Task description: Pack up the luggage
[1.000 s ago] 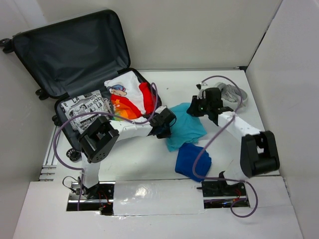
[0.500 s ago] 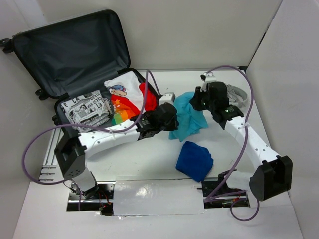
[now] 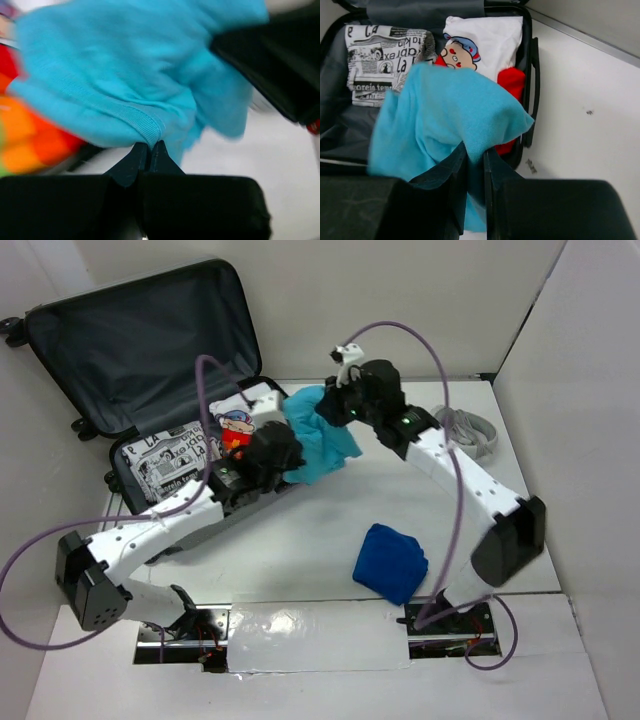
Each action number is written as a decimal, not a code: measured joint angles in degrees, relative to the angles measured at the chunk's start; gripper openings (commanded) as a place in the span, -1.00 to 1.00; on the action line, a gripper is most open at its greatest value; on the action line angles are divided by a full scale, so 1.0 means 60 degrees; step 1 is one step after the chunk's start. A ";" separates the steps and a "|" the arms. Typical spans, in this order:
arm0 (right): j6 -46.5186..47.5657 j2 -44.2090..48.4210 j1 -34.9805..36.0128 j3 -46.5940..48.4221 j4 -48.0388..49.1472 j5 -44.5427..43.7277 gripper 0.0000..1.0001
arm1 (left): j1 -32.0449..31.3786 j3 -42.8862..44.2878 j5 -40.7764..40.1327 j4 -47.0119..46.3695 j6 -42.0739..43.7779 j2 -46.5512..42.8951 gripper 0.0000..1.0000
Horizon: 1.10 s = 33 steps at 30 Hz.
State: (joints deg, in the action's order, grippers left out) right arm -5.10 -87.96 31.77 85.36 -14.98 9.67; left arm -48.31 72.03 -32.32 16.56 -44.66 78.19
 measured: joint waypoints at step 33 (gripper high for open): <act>0.1118 -0.9012 0.0127 0.8302 -0.0018 0.1865 -0.97 | 0.6215 -0.1053 0.3785 -0.2102 0.1876 0.1741 -1.00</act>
State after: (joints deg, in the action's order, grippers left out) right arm 1.61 -142.04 32.53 135.17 -15.09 20.86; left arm -11.03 65.71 -9.61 3.95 -33.41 88.64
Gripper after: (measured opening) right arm 0.207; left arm 0.045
